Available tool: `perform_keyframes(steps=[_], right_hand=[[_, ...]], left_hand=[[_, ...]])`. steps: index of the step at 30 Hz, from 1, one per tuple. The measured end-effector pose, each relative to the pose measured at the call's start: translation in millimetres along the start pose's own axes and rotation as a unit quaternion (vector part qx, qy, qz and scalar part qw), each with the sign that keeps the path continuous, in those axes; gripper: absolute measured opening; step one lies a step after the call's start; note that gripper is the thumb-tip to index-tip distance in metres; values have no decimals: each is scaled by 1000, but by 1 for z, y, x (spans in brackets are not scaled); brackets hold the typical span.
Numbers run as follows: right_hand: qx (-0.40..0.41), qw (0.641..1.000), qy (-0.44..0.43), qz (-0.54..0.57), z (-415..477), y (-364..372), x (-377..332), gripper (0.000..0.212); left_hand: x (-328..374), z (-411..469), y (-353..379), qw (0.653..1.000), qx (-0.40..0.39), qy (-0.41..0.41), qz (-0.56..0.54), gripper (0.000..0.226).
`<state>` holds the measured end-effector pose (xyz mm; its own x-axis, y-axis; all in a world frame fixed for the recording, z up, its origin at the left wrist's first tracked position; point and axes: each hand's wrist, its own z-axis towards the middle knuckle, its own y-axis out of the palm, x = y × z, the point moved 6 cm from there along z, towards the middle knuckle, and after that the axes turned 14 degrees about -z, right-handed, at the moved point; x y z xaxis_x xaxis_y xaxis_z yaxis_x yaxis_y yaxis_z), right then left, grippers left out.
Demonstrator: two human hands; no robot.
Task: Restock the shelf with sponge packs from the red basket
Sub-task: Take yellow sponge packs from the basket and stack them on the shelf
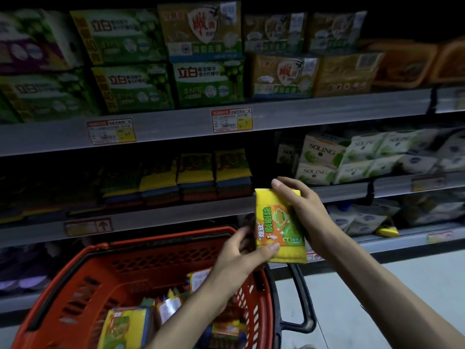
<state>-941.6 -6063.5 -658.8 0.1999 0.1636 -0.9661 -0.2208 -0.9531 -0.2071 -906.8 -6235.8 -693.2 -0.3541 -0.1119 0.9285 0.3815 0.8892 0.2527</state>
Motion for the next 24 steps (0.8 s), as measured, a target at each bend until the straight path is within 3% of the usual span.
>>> perform_keyframes(steps=[4,7,14,24], right_hand=[[33,997,34,64,1,-9,8,60],[51,997,33,54,-8,-16,11,44],[45,998,12,46,-30,-21,20,20],[107,992,-55,29,-28,-27,23,28]], left_hand=[[8,4,-3,999,23,42,-4,60],[17,8,-6,996,45,72,-10,51],[31,25,-6,982,120,133,-66,52],[40,51,16,958,174,228,-30,54]])
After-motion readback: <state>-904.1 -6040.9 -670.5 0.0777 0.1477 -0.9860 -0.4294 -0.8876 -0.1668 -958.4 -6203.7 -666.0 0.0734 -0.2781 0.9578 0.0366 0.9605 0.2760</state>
